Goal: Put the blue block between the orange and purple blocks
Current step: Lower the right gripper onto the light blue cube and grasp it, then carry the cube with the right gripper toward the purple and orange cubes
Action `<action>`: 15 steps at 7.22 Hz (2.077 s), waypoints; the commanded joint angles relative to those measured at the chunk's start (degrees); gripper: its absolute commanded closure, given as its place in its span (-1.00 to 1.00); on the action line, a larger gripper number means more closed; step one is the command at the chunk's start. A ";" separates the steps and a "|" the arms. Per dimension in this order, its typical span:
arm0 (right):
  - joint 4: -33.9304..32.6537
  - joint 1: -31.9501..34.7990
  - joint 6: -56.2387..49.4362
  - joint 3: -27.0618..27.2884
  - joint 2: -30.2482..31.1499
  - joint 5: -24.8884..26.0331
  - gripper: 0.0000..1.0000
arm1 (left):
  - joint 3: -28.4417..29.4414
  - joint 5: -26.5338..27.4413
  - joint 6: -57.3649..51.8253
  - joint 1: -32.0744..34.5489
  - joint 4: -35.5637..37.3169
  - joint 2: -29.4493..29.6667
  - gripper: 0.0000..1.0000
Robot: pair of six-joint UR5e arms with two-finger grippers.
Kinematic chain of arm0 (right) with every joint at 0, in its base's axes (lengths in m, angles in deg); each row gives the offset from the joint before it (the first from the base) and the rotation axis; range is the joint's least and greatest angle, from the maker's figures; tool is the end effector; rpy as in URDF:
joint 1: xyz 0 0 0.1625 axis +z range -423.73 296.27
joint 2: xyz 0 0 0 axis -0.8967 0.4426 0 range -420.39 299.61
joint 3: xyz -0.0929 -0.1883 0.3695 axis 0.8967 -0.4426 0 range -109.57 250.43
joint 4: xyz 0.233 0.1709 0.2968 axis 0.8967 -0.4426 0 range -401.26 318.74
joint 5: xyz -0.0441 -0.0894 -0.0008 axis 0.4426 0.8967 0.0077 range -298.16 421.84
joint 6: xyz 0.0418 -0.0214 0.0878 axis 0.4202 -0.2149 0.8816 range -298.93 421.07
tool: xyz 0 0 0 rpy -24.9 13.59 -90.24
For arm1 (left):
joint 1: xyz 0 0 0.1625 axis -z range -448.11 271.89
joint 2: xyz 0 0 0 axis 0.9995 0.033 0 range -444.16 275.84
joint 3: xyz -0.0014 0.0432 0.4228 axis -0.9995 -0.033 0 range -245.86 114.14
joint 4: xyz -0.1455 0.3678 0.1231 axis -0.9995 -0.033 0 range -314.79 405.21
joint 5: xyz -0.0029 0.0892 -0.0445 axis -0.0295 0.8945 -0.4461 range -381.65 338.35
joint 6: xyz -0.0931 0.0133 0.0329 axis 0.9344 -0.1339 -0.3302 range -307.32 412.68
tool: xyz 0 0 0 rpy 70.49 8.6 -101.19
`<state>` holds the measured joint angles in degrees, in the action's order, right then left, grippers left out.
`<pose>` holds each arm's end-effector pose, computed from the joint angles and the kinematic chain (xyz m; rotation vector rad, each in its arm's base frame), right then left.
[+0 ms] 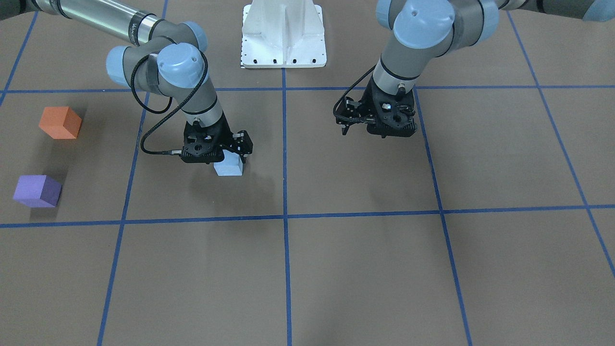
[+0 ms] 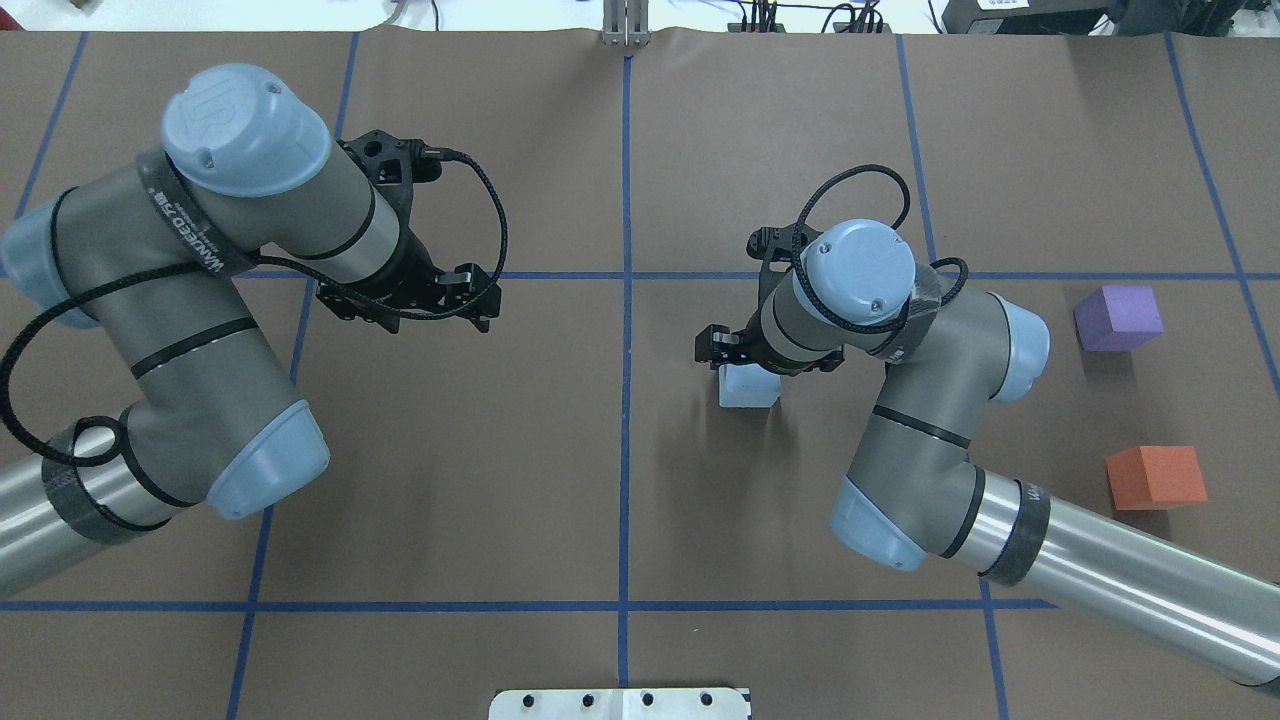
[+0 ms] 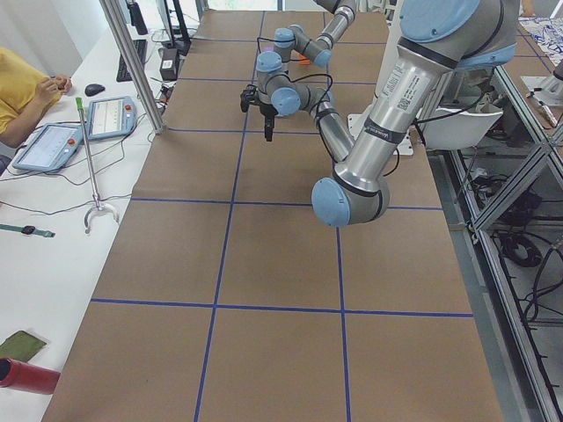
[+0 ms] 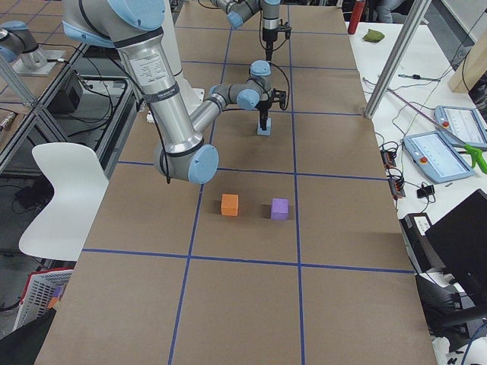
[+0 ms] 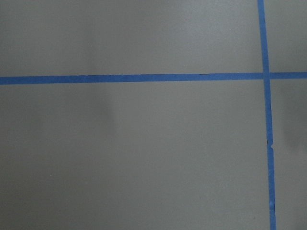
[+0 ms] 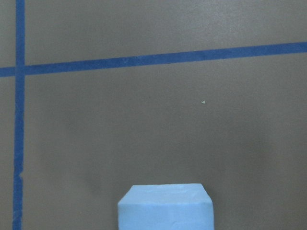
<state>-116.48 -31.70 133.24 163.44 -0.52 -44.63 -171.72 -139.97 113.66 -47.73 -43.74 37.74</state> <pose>-0.5202 -0.4494 0.3056 0.1048 -0.8670 0.1118 0.4170 -0.4675 0.2206 0.0708 0.9200 0.0174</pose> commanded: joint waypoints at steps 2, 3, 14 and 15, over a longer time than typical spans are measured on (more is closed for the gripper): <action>2.00 -0.56 -0.01 -1.69 -0.02 0.47 -0.54 | 0.21 0.10 0.01 -0.12 0.00 0.00 -1.00; 2.09 -1.17 0.16 -1.69 -0.02 1.17 0.46 | 0.21 0.10 0.01 -0.12 0.00 0.00 -1.00; -0.47 24.83 -24.43 13.80 32.05 -15.87 1.00 | 0.74 0.28 1.95 -0.47 -0.26 0.00 -1.00; 0.32 24.75 -24.88 12.99 32.93 -15.87 1.00 | 0.74 0.36 2.03 -0.47 -0.26 0.00 -1.00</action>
<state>-117.05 -7.15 109.59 178.18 31.24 -60.57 -170.98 -139.67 115.52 -48.20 -43.98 37.73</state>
